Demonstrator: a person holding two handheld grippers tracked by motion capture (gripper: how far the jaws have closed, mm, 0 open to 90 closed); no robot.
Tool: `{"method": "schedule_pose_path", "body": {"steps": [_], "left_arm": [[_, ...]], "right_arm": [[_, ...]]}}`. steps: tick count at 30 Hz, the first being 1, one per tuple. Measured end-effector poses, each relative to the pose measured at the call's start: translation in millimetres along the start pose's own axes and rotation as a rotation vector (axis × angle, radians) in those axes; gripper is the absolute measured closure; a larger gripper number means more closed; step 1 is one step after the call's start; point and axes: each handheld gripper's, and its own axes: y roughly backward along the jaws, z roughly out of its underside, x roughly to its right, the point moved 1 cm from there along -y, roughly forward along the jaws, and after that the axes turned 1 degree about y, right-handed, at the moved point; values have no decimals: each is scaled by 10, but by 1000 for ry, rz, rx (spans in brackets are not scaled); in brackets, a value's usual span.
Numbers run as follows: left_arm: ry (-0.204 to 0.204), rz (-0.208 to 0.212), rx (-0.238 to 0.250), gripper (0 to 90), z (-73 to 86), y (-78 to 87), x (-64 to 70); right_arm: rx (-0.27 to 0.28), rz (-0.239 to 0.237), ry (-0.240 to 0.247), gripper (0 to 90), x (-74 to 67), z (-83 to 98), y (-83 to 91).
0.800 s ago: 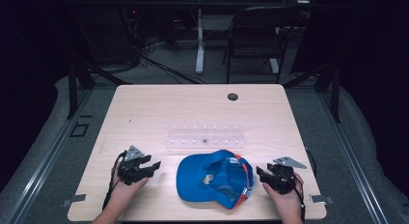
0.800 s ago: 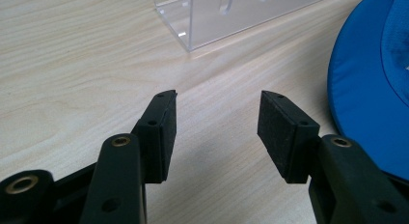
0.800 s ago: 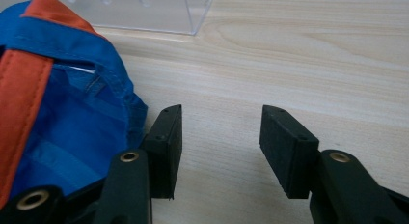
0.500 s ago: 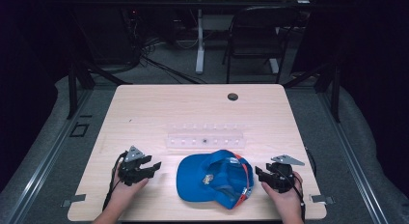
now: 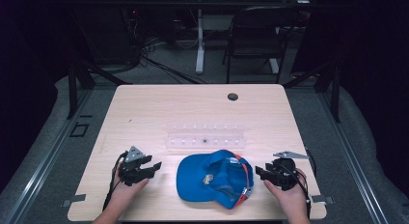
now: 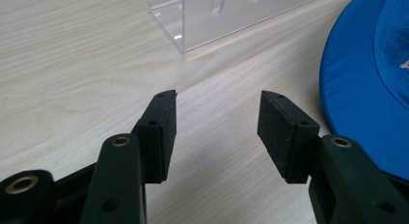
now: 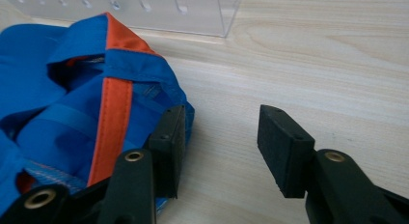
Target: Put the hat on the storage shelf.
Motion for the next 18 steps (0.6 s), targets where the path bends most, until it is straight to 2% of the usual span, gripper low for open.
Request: {"method": "schedule_pose_path", "body": {"steps": [6, 12, 13, 14, 17, 18], "left_arm": [[1, -1, 0, 490, 0, 2, -4], [0, 2, -2, 487, 0, -2, -4], [-1, 1, -3, 487, 0, -2, -3], [0, 2, -4, 486, 0, -3, -2], [0, 1, -4, 486, 0, -5, -3], [0, 2, -2, 486, 0, -4, -3]], "right_arm": [[-16, -35, -20, 546, -20, -58, 54], [-54, -81, -22, 563, -66, -141, 99], [-58, -90, -27, 566, -77, -156, 104], [-74, -121, -29, 578, -95, -188, 121], [-80, -140, -34, 578, -113, -210, 137], [-84, -165, -35, 578, -121, -227, 145]]}}
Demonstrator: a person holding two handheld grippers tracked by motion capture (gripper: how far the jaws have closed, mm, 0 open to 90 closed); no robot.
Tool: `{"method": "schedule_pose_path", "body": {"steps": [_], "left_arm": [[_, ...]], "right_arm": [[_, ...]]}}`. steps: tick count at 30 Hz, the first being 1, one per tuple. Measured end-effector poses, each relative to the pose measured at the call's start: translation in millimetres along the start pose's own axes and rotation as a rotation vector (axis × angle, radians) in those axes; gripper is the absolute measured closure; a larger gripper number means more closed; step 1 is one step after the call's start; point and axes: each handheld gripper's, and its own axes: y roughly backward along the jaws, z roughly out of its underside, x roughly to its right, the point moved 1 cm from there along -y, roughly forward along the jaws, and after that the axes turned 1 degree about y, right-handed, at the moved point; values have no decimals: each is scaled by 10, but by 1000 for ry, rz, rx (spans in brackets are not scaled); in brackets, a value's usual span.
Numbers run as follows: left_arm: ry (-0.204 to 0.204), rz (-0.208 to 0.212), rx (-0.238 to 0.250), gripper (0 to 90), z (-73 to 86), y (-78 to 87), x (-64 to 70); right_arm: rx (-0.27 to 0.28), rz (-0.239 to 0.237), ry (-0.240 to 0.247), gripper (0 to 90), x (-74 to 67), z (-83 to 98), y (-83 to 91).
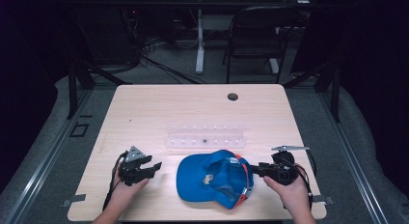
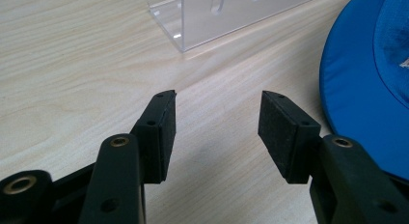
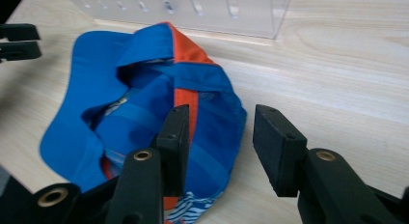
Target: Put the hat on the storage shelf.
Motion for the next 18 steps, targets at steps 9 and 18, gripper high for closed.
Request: {"method": "schedule_pose_path", "body": {"steps": [9, 18], "left_arm": [[-4, 2, -5, 485, 0, -1, 1], [1, 0, -1, 485, 1, 3, -1]], "right_arm": [[-38, -64, -5, 587, -52, -38, -10], [-104, -127, -28, 609, -81, -14, -116]]}}
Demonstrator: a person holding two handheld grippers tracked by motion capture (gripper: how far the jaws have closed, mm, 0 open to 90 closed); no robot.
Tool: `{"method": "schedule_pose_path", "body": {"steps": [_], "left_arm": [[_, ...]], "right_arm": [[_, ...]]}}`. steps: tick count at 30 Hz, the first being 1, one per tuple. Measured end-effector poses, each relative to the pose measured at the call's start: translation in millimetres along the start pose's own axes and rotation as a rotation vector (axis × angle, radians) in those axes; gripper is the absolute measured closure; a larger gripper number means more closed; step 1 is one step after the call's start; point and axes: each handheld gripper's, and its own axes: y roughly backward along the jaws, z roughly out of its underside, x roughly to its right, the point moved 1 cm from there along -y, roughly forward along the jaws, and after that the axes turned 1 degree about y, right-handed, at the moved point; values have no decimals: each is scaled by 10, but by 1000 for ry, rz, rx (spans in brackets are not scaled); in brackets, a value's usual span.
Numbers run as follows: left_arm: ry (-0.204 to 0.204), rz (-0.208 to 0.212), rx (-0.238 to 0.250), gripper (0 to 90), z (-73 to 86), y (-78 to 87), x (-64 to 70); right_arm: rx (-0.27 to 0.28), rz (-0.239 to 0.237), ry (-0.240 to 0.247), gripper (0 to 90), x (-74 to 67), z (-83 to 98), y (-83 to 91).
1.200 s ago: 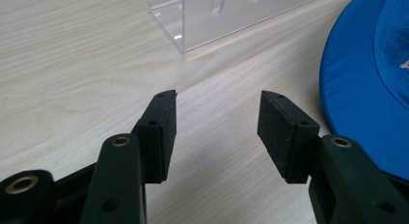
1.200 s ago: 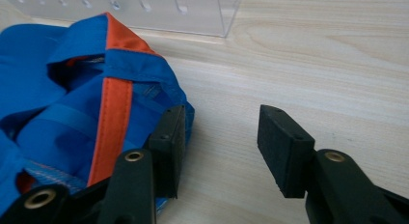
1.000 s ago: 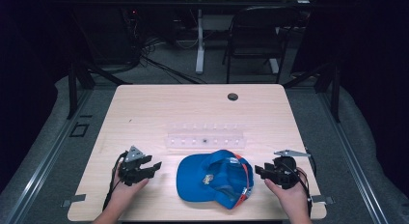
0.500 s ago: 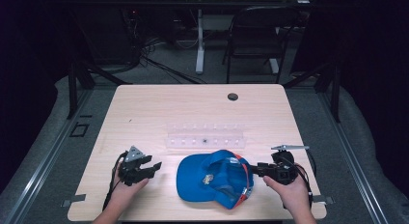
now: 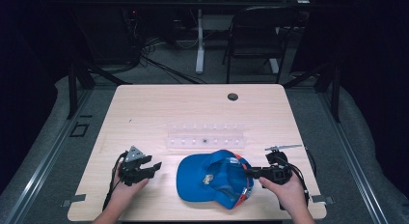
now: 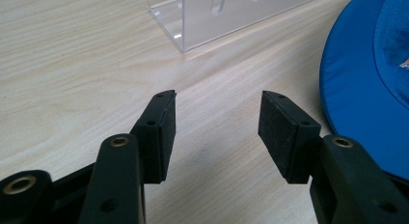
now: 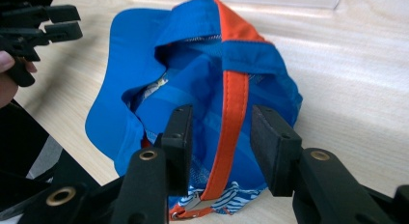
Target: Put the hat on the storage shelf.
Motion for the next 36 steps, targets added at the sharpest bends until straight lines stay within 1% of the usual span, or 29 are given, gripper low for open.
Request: {"method": "schedule_pose_path", "body": {"steps": [4, 6, 7, 9, 13, 16, 18, 20, 22, 23, 27, 29, 30, 31, 32, 35, 36], "left_arm": [[-1, -1, -1, 485, 0, -2, 1], [-1, -1, -1, 485, 0, -2, 1], [-2, -2, 0, 485, 0, -2, 0], [2, -2, 0, 485, 0, -2, 1], [-2, -2, 0, 485, 0, -1, 0], [-3, -2, 0, 485, 0, -1, 1], [-2, -1, 0, 485, 0, -2, 1], [-3, -2, -1, 485, 0, -1, 1], [-5, -2, 0, 485, 0, -1, 1], [-4, -2, 0, 485, -1, -1, 1], [-3, -1, 0, 483, -1, 0, 0], [-3, -1, 1, 483, -1, 0, 0], [-3, -1, 1, 483, -1, 0, 0], [-4, -1, 2, 483, -1, 0, -1], [-4, -1, 2, 483, -2, 2, -3], [-5, -2, 4, 483, -3, 6, -7], [-3, -3, 4, 483, -3, 7, -8]], "right_arm": [[-18, -4, -4, 610, 6, 17, -38], [-26, -14, -4, 616, 18, 33, -71], [-35, -25, -16, 622, 28, 50, -103], [-38, -30, -16, 623, 34, 56, -116], [-39, -41, -36, 631, 50, 77, -174], [-60, -58, -47, 643, 55, 80, -182], [-64, -62, -50, 647, 54, 81, -180], [-57, -68, -61, 655, 48, 82, -181], [-61, -79, -61, 668, 51, 80, -178], [-47, -77, -79, 676, 39, 84, -185], [-45, -84, -76, 694, 35, 80, -181], [-57, -91, -64, 707, 36, 67, -165], [-57, -100, -63, 720, 35, 54, -151], [-57, -100, -63, 720, 35, 54, -151], [-58, -111, -68, 748, 30, 41, -139], [-61, -114, -66, 763, 27, 27, -131], [-71, -110, -62, 770, 28, 18, -126]]}}
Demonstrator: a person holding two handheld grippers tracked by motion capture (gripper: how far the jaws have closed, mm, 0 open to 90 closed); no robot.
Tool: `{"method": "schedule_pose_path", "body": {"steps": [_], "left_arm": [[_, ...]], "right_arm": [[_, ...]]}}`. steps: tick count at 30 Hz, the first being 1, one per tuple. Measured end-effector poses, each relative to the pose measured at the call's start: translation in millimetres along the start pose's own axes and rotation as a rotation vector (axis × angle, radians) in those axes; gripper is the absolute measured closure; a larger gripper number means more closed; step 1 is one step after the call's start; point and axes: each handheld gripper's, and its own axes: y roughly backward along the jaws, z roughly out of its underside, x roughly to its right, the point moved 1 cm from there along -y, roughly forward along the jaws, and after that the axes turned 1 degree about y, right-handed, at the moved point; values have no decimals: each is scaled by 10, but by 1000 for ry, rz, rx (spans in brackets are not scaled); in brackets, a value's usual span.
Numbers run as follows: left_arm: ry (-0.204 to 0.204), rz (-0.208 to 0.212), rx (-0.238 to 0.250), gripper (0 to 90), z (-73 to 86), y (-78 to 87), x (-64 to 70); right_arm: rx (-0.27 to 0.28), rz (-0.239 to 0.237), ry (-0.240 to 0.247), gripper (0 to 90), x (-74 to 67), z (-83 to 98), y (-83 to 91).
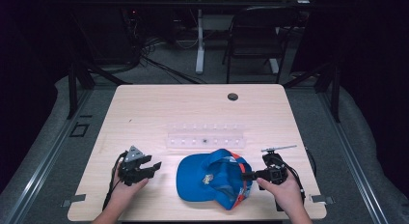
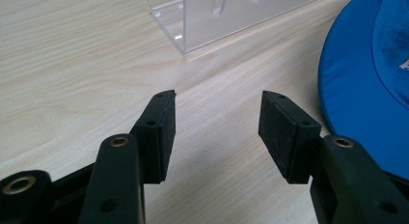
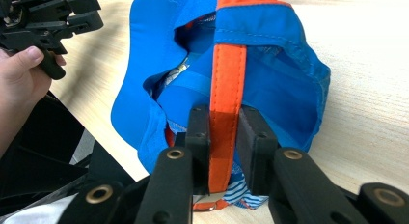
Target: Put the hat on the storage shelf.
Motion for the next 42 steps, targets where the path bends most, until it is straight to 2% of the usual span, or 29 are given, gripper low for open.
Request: {"method": "schedule_pose_path", "body": {"steps": [2, 9, 14, 15, 17, 19, 23, 26, 31, 36, 37, 40, 42], "left_arm": [[0, -1, 0, 483, 0, 1, -3], [3, 0, 1, 483, 0, -1, 2], [-1, -1, 0, 483, 1, 3, 0], [0, -1, 0, 483, 0, 4, 2], [-1, 1, -1, 483, 1, 1, 6], [-1, 1, -1, 483, 1, 0, 5], [0, 1, -2, 483, 2, -1, 4], [0, -1, 1, 483, 0, 6, -5], [6, -1, 2, 483, 2, 8, -10], [-2, 0, -1, 483, 1, 2, -8], [1, -1, 0, 483, 1, 1, -6], [2, 0, -2, 483, 2, 1, -9], [5, -1, -2, 483, 3, 1, -8]], "right_arm": [[-3, -2, -17, 777, -10, -19, -5], [-13, 4, -25, 780, -27, -42, -4], [-16, 27, -39, 782, -36, -68, 16], [-6, 34, -61, 782, -49, -72, 17], [-40, 51, -54, 782, -45, -110, 59], [-35, 54, -50, 782, -48, -123, 62], [-54, 64, -62, 782, -69, -188, 119], [-71, 86, -54, 783, -78, -252, 172], [-73, 86, -64, 783, -79, -315, 246], [-92, 139, -60, 783, -114, -370, 289], [-119, 144, -46, 783, -124, -398, 317], [-134, 172, -42, 783, -160, -453, 363], [-128, 184, -56, 783, -179, -485, 383]]}}
